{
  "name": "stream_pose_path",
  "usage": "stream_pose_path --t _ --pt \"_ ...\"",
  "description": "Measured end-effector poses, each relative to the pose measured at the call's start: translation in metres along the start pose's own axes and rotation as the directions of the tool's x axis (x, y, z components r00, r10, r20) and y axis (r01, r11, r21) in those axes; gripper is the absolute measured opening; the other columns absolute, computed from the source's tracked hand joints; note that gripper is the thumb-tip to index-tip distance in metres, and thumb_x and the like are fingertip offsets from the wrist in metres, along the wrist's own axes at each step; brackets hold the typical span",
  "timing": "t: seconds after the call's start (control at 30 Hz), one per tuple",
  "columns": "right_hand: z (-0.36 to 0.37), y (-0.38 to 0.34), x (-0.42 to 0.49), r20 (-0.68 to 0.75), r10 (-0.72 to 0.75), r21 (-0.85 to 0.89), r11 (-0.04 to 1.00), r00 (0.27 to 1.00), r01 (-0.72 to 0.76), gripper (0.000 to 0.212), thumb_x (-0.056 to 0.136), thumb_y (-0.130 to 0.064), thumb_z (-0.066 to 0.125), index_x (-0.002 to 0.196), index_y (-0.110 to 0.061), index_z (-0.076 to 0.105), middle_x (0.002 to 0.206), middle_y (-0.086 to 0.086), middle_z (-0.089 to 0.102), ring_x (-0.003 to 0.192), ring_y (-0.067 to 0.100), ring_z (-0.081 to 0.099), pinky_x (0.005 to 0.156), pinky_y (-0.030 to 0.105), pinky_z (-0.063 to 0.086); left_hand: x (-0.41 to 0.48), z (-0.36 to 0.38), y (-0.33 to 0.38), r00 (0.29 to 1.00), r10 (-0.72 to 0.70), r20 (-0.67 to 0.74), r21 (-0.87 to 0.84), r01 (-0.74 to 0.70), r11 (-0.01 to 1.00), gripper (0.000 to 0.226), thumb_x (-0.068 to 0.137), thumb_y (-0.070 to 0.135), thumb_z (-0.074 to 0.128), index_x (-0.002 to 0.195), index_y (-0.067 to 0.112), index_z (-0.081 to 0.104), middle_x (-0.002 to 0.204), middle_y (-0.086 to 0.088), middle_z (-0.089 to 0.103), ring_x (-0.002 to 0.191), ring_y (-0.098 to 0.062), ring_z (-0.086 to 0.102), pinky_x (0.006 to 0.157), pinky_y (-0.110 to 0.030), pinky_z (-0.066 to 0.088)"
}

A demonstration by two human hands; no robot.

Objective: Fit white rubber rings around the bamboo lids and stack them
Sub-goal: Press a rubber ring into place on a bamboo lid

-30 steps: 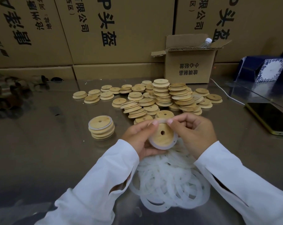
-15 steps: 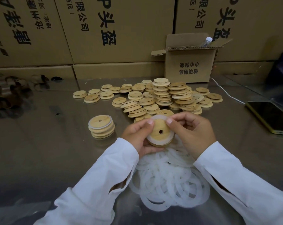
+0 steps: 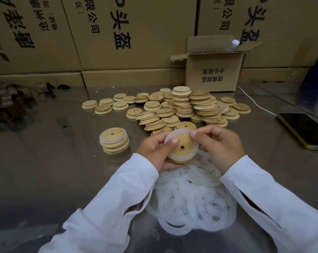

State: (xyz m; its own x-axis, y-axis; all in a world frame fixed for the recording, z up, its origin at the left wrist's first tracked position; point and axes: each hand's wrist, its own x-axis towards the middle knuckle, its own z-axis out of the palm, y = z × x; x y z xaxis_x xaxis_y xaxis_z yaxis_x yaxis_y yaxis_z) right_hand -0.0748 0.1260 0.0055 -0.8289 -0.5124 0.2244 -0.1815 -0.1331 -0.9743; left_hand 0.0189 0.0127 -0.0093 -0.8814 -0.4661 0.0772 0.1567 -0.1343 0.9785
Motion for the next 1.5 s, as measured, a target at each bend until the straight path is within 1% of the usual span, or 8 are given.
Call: stream_pose_path --t 0.27,0.5,0.7,0.93,1.07,1.17,1.33,1.5 --pt "-0.0003 -0.0017 0.0014 0.02 -0.007 0.023 1.0 1.0 0.006 0.012 0.077 -0.007 0.069 0.068 -0.014 0.068 0.061 -0.005 0.065 0.06 0.005 0.06 0.063 0.014 0.052 0.001 -0.0025 0.0001 1.0 0.024 -0.018 -0.011 -0.024 1.0 0.017 0.089 0.016 0.051 0.095 0.021 0.067 0.091 -0.009 0.07 0.084 -0.027 0.069 0.064 -0.035 0.059" --pt "-0.0013 -0.0035 0.0009 0.061 -0.042 0.028 0.999 0.997 0.04 0.008 0.079 -0.008 0.068 0.071 -0.011 0.068 0.063 -0.006 0.066 0.063 0.005 0.061 0.069 0.019 0.053 0.0003 -0.0022 0.0041 1.0 0.009 -0.015 -0.079 -0.01 0.997 0.02 0.09 0.016 0.048 0.101 0.015 0.065 0.1 -0.017 0.067 0.089 -0.032 0.067 0.068 -0.039 0.059" --pt "-0.0013 -0.0044 0.0002 0.094 -0.112 0.009 0.994 0.989 0.111 0.012 0.079 -0.007 0.068 0.069 -0.014 0.066 0.059 -0.011 0.065 0.062 0.002 0.059 0.062 0.012 0.049 -0.0006 -0.0042 0.006 0.999 0.035 -0.024 -0.089 -0.037 0.995 0.026 0.091 0.013 0.046 0.111 0.007 0.061 0.111 -0.025 0.062 0.1 -0.039 0.063 0.071 -0.042 0.058" --pt "0.0002 -0.0055 -0.0021 0.09 -0.171 0.02 0.985 0.981 0.169 0.011 0.078 -0.007 0.067 0.069 -0.013 0.066 0.061 -0.009 0.065 0.061 0.002 0.06 0.06 0.011 0.048 -0.0003 -0.0046 0.0031 0.997 0.076 -0.02 -0.118 -0.078 0.99 0.035 0.077 0.025 0.053 0.108 0.01 0.063 0.111 -0.023 0.063 0.1 -0.037 0.064 0.072 -0.043 0.058" --pt "-0.0011 -0.0038 -0.0026 0.063 -0.144 0.03 0.989 0.988 0.142 0.011 0.078 -0.006 0.067 0.07 -0.013 0.066 0.067 0.0 0.065 0.065 0.009 0.06 0.065 0.021 0.053 -0.0009 -0.0025 0.0019 0.996 0.091 -0.003 -0.075 -0.091 0.993 0.037 0.073 0.028 0.056 0.106 0.012 0.064 0.106 -0.02 0.066 0.096 -0.034 0.065 0.068 -0.039 0.058" --pt "-0.0014 -0.0016 -0.0028 0.041 -0.124 0.034 0.992 0.991 0.123 0.011 0.077 -0.006 0.068 0.07 -0.014 0.066 0.067 0.001 0.065 0.066 0.011 0.06 0.066 0.022 0.053 -0.0012 0.0007 -0.0001 0.992 0.122 -0.028 -0.028 -0.123 0.992 0.034 0.075 0.026 0.057 0.105 0.011 0.064 0.098 -0.015 0.069 0.091 -0.029 0.068 0.067 -0.036 0.058" --pt "0.0015 0.0008 -0.0043 0.05 -0.132 0.018 0.991 0.99 0.131 0.01 0.076 -0.008 0.071 0.076 -0.017 0.065 0.069 -0.001 0.064 0.065 0.007 0.059 0.066 0.017 0.053 -0.0005 0.0028 -0.0011 0.991 0.101 -0.092 0.008 -0.101 0.995 0.024 0.091 0.014 0.05 0.111 0.008 0.061 0.101 -0.017 0.067 0.095 -0.032 0.066 0.071 -0.04 0.059" --pt "0.0038 0.0043 -0.0047 -0.018 -0.128 -0.007 0.992 0.992 0.128 0.012 0.077 -0.009 0.07 0.078 -0.018 0.064 0.069 -0.004 0.062 0.061 0.001 0.057 0.064 0.013 0.051 0.0007 0.004 0.0007 0.989 0.068 -0.129 -0.067 -0.077 0.995 0.017 0.091 0.013 0.049 0.102 0.011 0.062 0.102 -0.017 0.064 0.098 -0.034 0.064 0.067 -0.038 0.059"
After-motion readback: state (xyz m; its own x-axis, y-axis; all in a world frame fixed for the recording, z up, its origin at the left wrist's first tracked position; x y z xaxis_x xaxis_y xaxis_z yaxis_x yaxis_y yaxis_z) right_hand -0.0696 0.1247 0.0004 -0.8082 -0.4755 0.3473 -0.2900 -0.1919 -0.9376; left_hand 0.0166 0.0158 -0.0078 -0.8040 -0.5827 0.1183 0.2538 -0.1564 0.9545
